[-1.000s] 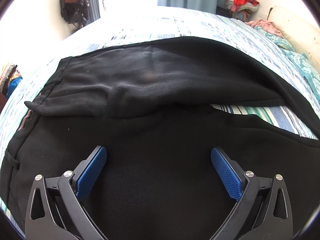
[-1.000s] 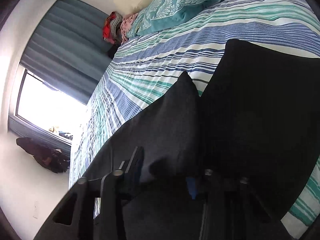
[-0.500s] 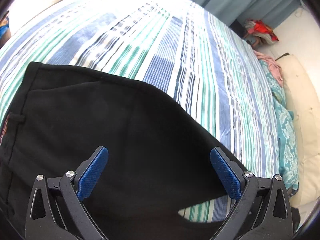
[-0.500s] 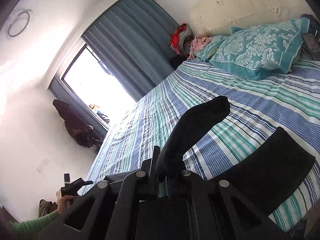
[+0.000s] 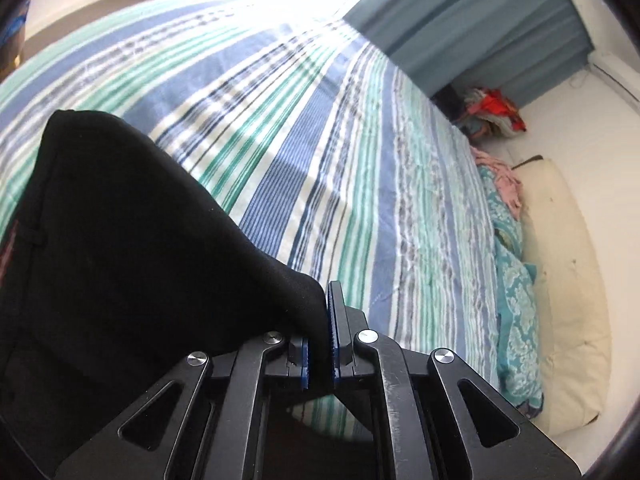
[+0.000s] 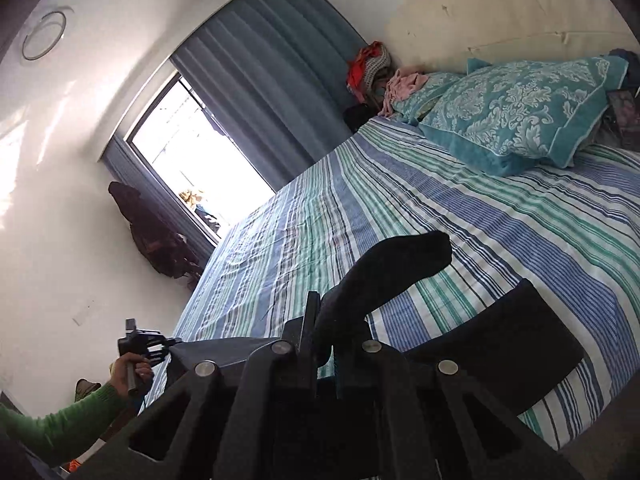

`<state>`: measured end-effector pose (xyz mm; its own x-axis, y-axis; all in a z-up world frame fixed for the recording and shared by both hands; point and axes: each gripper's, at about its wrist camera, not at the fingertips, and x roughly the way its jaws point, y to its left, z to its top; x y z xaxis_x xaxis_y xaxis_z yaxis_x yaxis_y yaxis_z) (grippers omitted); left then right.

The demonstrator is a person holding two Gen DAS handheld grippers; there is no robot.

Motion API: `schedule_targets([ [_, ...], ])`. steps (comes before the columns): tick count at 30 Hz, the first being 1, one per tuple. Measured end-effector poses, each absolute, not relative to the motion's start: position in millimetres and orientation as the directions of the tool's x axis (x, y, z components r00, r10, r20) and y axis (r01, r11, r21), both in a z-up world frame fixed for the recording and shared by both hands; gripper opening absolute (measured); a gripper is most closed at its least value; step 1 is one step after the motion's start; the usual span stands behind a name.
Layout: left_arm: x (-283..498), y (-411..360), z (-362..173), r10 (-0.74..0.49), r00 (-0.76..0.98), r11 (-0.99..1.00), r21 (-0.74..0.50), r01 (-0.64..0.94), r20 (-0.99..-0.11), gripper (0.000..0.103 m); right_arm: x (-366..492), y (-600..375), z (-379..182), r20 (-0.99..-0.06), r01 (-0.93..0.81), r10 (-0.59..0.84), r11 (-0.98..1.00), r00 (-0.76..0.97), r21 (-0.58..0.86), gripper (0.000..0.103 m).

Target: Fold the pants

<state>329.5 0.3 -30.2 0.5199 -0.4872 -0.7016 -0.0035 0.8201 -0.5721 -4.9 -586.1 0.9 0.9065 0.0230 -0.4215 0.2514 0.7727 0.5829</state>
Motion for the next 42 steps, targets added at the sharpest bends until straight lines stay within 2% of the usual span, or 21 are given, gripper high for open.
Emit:
schedule_targets([
  [3,249.5,25.0,-1.9,-0.428,0.603,0.868,-0.492,0.066,-0.674,0.009,5.9,-611.8,-5.0,-0.405,0.249,0.038,0.735,0.913,0.63,0.006],
  [5,200.9,37.4,-25.3,-0.397,0.592,0.879,-0.477,0.025,-0.701,0.01,11.0,-626.9,-17.6,-0.438,0.297,0.017,0.71,0.899,0.639,0.006],
  [9,152.9,40.9,-121.2,-0.364,0.421,0.893,-0.439,-0.096,-0.831,0.009,19.4,-644.0,-76.5,-0.638,0.488,-0.01,0.654,0.77,0.578,0.006],
  [11,141.8,41.5,-142.3,-0.367,0.393,0.885,-0.446,-0.131,-0.843,0.008,20.2,-644.0,-105.3,-0.729,0.558,-0.02,0.658,0.684,0.506,0.006],
  [13,137.8,29.7,-145.1,-0.378,0.381,0.887,-0.448,-0.114,-0.844,0.008,14.9,-647.6,-119.8,-0.77,0.609,-0.014,0.621,0.638,0.494,0.006],
  [18,136.3,19.7,-138.0,-0.384,0.373,0.894,-0.441,-0.076,-0.845,0.008,-0.7,-658.0,-131.4,-0.817,0.667,-0.034,0.598,0.575,0.445,0.006],
  [23,132.6,13.2,-134.5,-0.38,0.364,0.902,-0.427,-0.056,-0.85,0.009,-9.6,-658.9,-121.0,-0.821,0.679,-0.071,0.605,0.566,0.416,0.006],
  [30,126.4,1.7,-133.2,-0.374,0.35,0.917,-0.398,0.003,-0.859,0.01,5.1,-656.0,-109.6,-0.859,0.681,-0.175,0.692,0.481,0.24,0.006],
  [35,124.8,-7.4,-133.4,-0.374,0.329,0.92,-0.391,0.015,-0.867,0.01,-3.4,-669.6,-123.7,-0.888,0.737,-0.168,0.634,0.428,0.235,0.006],
  [42,124.4,-27.9,-132.9,-0.321,0.33,0.946,-0.316,0.071,-0.888,0.01,-6.9,-671.9,-124.0,-0.896,0.765,-0.209,0.616,0.391,0.19,0.006],
])
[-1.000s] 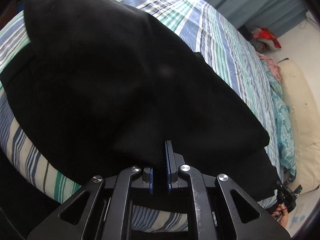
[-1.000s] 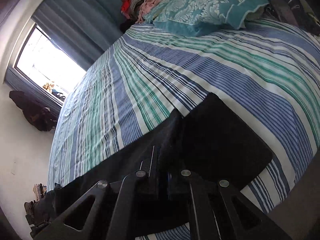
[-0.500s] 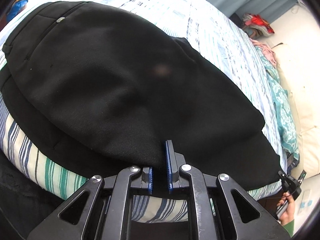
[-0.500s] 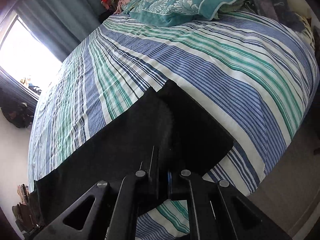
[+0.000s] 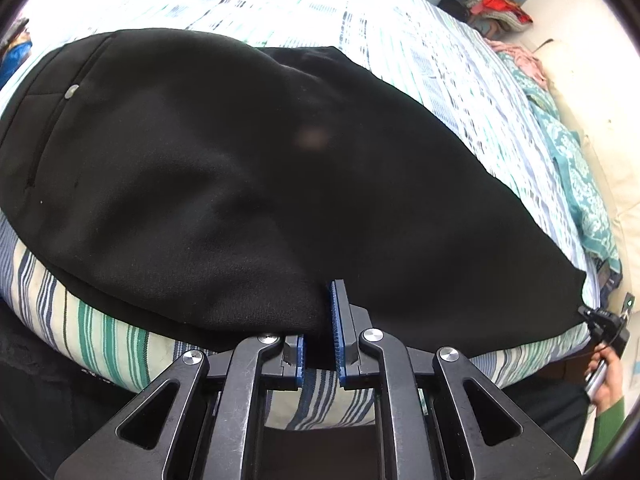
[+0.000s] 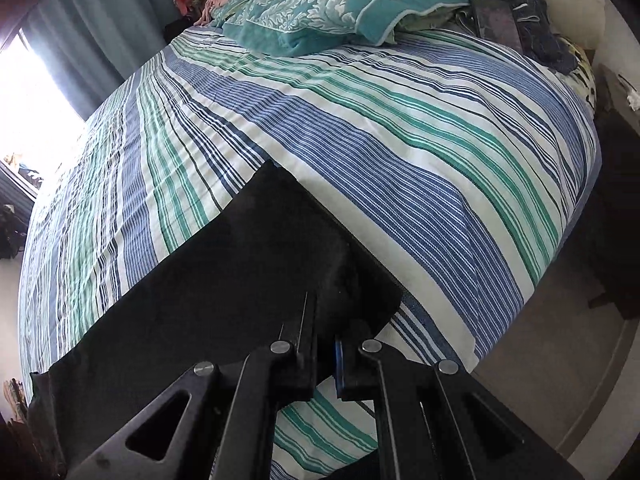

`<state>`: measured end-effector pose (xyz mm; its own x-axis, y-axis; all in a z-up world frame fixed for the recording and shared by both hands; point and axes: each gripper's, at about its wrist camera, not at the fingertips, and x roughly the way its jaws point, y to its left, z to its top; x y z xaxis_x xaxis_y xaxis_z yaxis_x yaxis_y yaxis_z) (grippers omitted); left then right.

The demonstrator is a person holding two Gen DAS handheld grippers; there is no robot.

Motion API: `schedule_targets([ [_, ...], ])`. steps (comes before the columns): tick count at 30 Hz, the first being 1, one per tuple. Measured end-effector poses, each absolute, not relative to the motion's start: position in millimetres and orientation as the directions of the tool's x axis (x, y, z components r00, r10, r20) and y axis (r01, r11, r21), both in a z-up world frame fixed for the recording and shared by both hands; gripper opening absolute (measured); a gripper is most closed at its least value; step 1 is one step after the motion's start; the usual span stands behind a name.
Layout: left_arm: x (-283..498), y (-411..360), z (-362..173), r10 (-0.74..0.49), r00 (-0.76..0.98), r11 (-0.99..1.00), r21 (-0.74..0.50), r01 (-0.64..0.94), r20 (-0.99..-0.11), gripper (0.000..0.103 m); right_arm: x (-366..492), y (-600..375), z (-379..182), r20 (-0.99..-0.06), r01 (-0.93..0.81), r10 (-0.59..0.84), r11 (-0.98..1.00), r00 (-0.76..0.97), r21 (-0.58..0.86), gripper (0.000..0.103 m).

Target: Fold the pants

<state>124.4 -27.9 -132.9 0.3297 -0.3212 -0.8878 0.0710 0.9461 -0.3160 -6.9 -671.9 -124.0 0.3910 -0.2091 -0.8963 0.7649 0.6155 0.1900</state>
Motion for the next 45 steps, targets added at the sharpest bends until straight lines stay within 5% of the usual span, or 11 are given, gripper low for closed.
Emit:
schedule_targets([
  [4,125.9,-32.4,-132.7,-0.313,0.326,0.949,-0.303,0.082,-0.892,0.012,-4.6,-668.7,-122.3,-0.9,0.773,-0.232,0.614,0.369,0.158,0.008],
  [7,119.8,-35.1,-128.4,-0.284,0.309,0.958,-0.277,0.066,-0.908,0.024,-10.6,-665.9,-113.8,-0.888,0.781,-0.254,0.603,0.382,0.164,0.038],
  [10,109.1,-27.8,-123.1,-0.248,0.292,0.968,-0.245,0.048,-0.923,0.053,-20.5,-656.1,-96.1,-0.864,0.798,-0.319,0.585,0.391,0.145,0.092],
  [11,104.9,-25.1,-119.1,-0.235,0.295,0.972,-0.232,0.046,-0.926,0.057,-25.3,-649.5,-86.3,-0.84,0.808,-0.378,0.577,0.39,0.116,0.096],
  [14,92.9,-22.1,-96.6,-0.219,0.357,0.976,-0.203,0.083,-0.908,0.06,-34.6,-625.4,-58.2,-0.765,0.808,-0.487,0.585,0.422,0.073,0.096],
  [18,110.7,-30.5,-67.1,-0.21,0.502,0.977,-0.164,0.135,-0.839,0.087,-22.8,-567.0,-38.5,-0.692,0.713,-0.453,0.689,0.561,0.127,0.097],
  [27,217.3,-54.6,-107.1,-0.099,0.623,0.992,-0.027,0.124,-0.776,0.088,63.5,-436.2,-108.7,-0.744,0.34,-0.101,0.924,0.661,0.177,0.097],
  [31,225.9,-31.4,-149.2,-0.047,0.577,0.997,0.001,0.082,-0.816,0.091,72.8,-428.0,-148.4,-0.836,0.31,-0.087,0.945,0.541,0.102,0.099],
  [45,188.8,-40.3,-119.2,-0.065,0.635,0.994,0.008,0.111,-0.77,0.096,65.8,-425.5,-158.2,-0.813,0.312,-0.126,0.947,0.568,0.072,0.103],
])
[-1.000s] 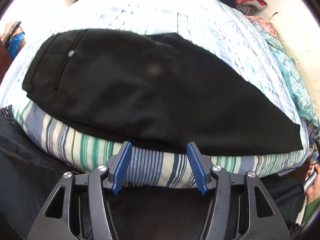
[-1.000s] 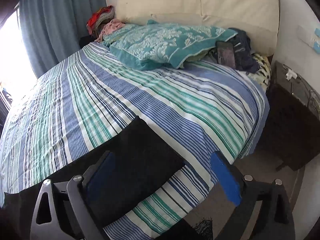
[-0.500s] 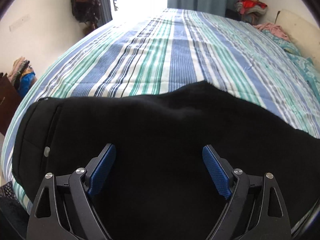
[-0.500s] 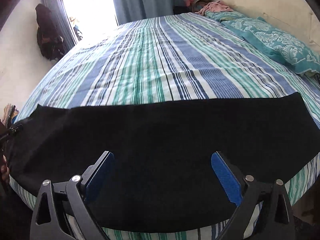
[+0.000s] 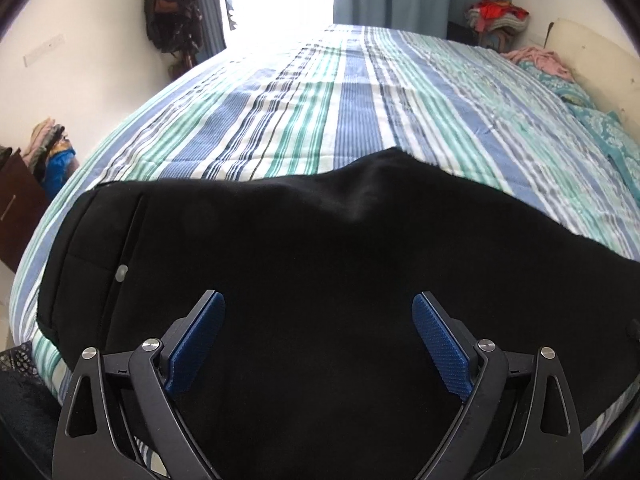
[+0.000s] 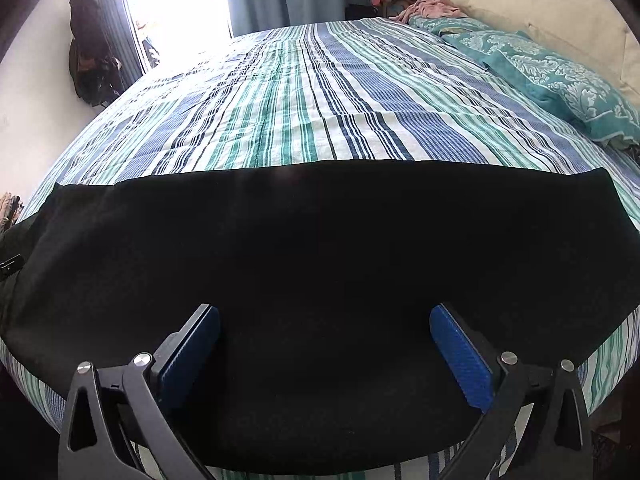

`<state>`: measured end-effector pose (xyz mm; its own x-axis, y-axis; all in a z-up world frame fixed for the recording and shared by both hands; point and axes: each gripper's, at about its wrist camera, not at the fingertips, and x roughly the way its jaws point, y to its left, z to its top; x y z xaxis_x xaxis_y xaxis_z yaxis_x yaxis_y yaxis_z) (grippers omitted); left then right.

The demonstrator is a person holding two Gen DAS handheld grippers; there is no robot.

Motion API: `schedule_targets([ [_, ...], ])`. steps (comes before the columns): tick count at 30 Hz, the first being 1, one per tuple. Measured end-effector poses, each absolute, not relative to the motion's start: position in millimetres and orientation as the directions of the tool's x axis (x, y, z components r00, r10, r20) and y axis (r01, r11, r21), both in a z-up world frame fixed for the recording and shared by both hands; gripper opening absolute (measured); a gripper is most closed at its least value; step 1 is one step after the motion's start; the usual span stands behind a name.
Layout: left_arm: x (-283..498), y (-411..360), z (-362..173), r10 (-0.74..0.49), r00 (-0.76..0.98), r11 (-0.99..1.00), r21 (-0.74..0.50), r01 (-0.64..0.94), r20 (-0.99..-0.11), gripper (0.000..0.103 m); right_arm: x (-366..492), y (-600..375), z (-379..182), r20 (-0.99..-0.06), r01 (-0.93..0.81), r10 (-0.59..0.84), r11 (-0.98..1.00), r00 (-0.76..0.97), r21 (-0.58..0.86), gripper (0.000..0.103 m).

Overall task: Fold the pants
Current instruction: 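Open both grippers and press the folded trousers flat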

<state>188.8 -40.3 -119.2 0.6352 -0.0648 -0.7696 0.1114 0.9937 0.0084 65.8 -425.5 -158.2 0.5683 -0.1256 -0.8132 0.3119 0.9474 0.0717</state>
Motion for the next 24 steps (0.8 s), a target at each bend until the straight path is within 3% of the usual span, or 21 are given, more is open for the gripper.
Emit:
schedule_targets([
  [5,217.0,-77.9,-82.1,-0.17,0.679,0.979,-0.045,0.198,-0.714,0.098,66.7,-426.2,-157.6,-0.815,0.315,-0.127,0.947,0.565,0.07,0.103],
  [10,266.7,-120.6,-101.1,-0.183,0.648,0.956,0.018,0.291,-0.74,0.099,68.2,-425.9,-157.9,-0.817,0.318,-0.13,0.946,0.562,0.069,0.103],
  [13,296.9,-122.2,-146.2,-0.083,0.559,0.969,0.063,0.237,-0.825,0.099,68.1,-426.3,-157.9,-0.816,0.316,-0.129,0.946,0.563,0.069,0.103],
  [15,304.9,-110.6,-165.3,-0.095,0.534,0.979,0.017,0.201,-0.84,0.103,68.1,-426.1,-157.9,-0.816,0.316,-0.129,0.946,0.563,0.068,0.103],
  [24,296.5,-93.8,-140.7,-0.133,0.532,0.981,-0.036,0.189,-0.836,0.102,69.7,-424.7,-159.1,-0.817,0.318,-0.134,0.946,0.561,0.063,0.103],
])
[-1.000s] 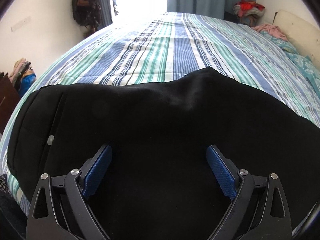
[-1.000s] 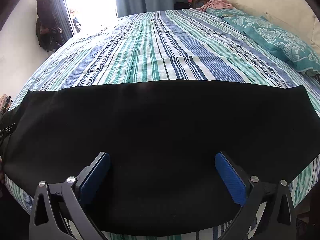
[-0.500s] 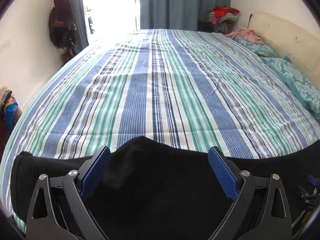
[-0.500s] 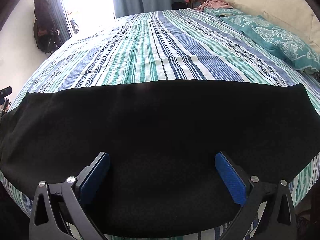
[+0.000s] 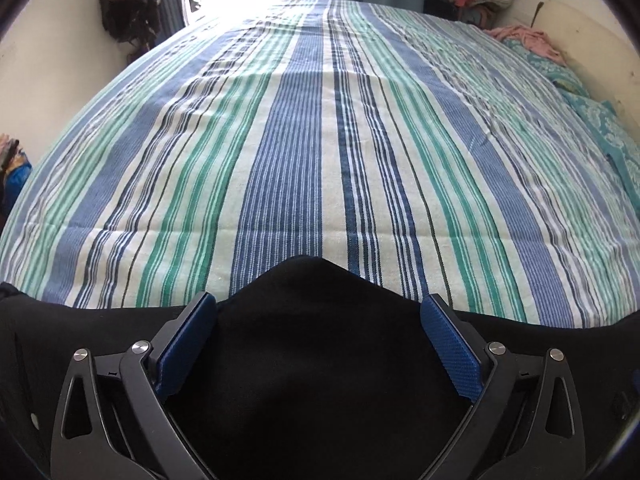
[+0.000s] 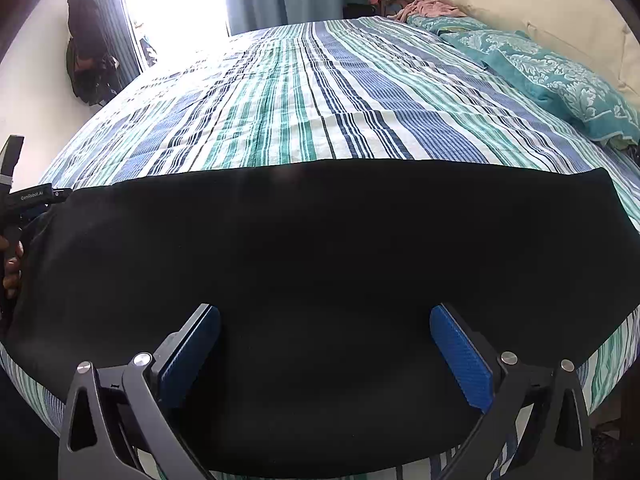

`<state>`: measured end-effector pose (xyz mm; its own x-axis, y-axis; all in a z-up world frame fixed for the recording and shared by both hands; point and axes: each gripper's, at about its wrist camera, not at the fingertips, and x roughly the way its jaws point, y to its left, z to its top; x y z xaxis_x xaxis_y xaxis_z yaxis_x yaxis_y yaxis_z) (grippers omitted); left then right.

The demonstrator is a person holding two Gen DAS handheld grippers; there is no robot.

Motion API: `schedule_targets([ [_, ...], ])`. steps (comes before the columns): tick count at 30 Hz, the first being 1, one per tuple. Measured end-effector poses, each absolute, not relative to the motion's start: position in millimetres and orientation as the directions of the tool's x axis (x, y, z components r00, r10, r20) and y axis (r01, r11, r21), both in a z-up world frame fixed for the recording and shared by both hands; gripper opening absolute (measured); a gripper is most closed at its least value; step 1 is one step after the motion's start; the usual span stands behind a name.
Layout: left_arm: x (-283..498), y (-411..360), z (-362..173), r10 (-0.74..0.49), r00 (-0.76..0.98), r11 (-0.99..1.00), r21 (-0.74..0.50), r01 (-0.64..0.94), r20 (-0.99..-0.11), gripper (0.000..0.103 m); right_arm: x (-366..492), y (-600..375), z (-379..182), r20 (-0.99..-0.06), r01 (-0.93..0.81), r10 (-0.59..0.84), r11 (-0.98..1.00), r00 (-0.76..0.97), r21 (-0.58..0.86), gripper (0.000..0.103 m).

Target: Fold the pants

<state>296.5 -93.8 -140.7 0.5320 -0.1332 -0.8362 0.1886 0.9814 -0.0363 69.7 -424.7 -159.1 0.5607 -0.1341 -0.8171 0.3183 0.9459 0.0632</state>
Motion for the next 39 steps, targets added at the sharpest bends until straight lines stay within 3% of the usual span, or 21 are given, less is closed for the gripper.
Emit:
schedule_targets([
  [4,271.4,-56.8,-115.4,-0.119,0.591,0.986,-0.025,0.166,-0.798,0.102,69.3,-424.0,-159.4,-0.815,0.318,-0.136,0.946,0.563,0.062,0.103],
  [10,266.4,33.5,-131.8,0.094,0.57,0.996,0.076,-0.055,-0.816,0.103,70.3,-423.3,-159.5,-0.816,0.327,-0.145,0.943,0.56,0.056,0.103],
  [16,256.9,31.9,-137.0,0.14,0.564,0.987,0.16,-0.014,-0.814,0.102,70.3,-422.0,-160.1,-0.813,0.336,-0.155,0.941,0.562,0.052,0.103],
  [20,234.6,10.5,-111.5,0.034,0.602,0.999,0.029,-0.017,-0.798,0.102,69.4,-421.6,-160.5,-0.811,0.334,-0.155,0.941,0.565,0.052,0.103],
  [24,204.0,-55.1,-95.0,-0.153,0.605,0.983,-0.055,0.178,-0.781,0.102,69.3,-421.7,-160.8,-0.81,0.335,-0.156,0.941,0.566,0.053,0.103],
  [26,188.2,-96.9,-100.5,-0.211,0.573,0.947,-0.02,0.32,-0.792,0.102,68.8,-421.4,-160.8,-0.808,0.335,-0.157,0.941,0.568,0.053,0.103],
  [29,165.5,-146.3,-126.9,-0.19,0.525,0.875,0.1,0.474,-0.829,0.102,68.3,-421.6,-157.9,-0.812,0.319,-0.146,0.946,0.566,0.052,0.103],
  [32,152.7,-152.5,-153.1,-0.184,0.544,0.864,0.13,0.487,-0.819,0.103,65.2,-424.7,-137.7,-0.796,0.313,-0.126,0.946,0.592,0.084,0.103],
  [36,149.4,-139.2,-153.7,-0.225,0.574,0.89,0.074,0.45,-0.787,0.103,52.7,-404.2,-116.4,-0.674,0.068,0.175,0.946,0.718,0.318,0.103],
  [39,149.9,-138.0,-153.1,-0.229,0.569,0.89,0.067,0.452,-0.79,0.103,55.6,-370.5,-120.5,-0.698,-0.048,0.221,0.965,0.681,0.259,0.103],
])
